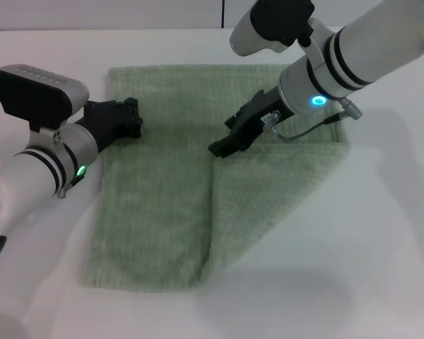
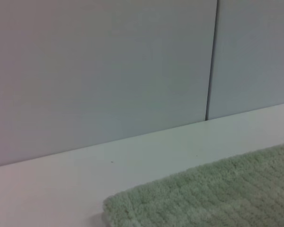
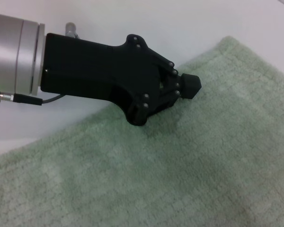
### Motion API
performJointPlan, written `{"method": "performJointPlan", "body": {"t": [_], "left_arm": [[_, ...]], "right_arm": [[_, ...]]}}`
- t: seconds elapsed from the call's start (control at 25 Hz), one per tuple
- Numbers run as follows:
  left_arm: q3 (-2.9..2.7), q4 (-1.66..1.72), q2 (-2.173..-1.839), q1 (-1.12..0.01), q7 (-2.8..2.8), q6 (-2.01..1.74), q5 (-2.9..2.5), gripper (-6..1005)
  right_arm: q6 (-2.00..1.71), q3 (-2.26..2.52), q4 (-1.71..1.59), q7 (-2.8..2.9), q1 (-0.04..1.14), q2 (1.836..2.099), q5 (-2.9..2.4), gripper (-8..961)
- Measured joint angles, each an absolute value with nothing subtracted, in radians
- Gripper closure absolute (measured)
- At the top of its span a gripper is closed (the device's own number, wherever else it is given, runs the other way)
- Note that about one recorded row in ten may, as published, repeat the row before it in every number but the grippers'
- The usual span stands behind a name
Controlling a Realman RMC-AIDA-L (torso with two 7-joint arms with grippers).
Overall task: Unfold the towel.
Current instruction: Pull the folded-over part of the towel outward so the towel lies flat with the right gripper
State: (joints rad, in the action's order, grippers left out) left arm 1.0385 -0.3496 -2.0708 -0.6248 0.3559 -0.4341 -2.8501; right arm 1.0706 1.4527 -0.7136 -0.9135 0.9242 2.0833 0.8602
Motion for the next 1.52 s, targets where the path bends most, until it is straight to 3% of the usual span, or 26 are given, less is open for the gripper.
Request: {"method": "performJointPlan", "body": {"t": [0.36, 1.52], "left_arm": [[1.038, -0.35, -2.071, -0.623, 0.356, -0.434, -2.852, 1000], [1.037, -0.364, -2.071, -0.616, 0.356, -0.434, -2.848, 1000]], "right_arm": [[1.042, 1.468, -0.686, -0.937, 0.924, 2.084, 0.88, 448], [1.009, 1.532, -0.637, -0.91, 0.947, 2.083, 0.914, 448]]}}
